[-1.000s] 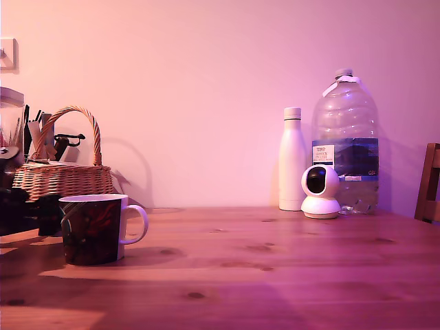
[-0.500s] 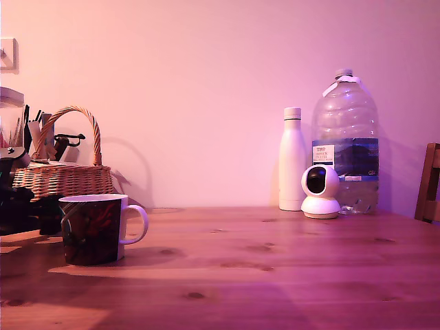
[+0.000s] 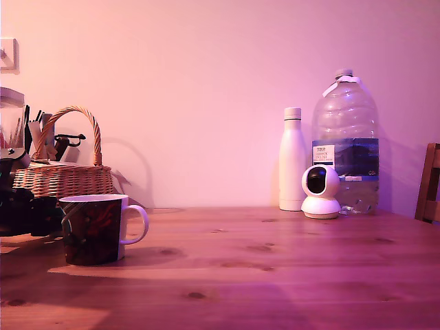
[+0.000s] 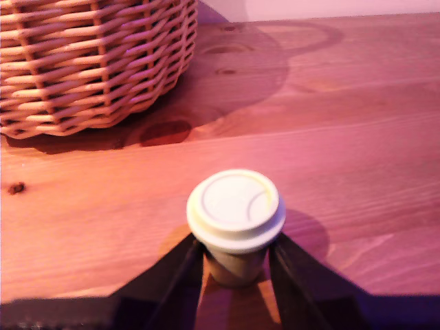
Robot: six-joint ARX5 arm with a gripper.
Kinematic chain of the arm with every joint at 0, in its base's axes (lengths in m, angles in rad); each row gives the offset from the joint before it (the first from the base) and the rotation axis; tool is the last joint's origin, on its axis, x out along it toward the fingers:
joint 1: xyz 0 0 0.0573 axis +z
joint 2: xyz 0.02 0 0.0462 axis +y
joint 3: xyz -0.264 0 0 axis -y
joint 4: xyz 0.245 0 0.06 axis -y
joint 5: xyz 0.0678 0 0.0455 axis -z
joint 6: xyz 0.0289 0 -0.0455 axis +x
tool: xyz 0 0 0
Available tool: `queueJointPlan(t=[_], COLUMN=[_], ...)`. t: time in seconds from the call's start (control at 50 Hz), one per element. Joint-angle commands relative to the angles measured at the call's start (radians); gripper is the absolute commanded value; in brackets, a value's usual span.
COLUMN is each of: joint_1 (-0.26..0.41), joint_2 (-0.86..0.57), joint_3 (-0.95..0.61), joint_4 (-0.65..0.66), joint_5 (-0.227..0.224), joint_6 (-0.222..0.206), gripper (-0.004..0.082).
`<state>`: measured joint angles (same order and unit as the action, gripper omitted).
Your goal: Pick up the coffee capsules from the table one by one and drop them inside the nearest coffee cup
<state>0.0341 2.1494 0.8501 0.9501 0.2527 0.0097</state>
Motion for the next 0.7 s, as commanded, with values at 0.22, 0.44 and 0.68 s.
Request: queueJointPlan(t=[0.22,0.44,0.68], joint_1=[-0.003,-0.009,-0.018], joint_2=[-0.042,-0.158,-0.314], joint_3=[0.001,-0.025,-0.096], joint_4=[-0.074,-0.136,-0.19], joint_5=[0.009,0.027,0.027], joint_6=[0.017,0.017,0.018], gripper=[0.0145,0.0145,0.0145])
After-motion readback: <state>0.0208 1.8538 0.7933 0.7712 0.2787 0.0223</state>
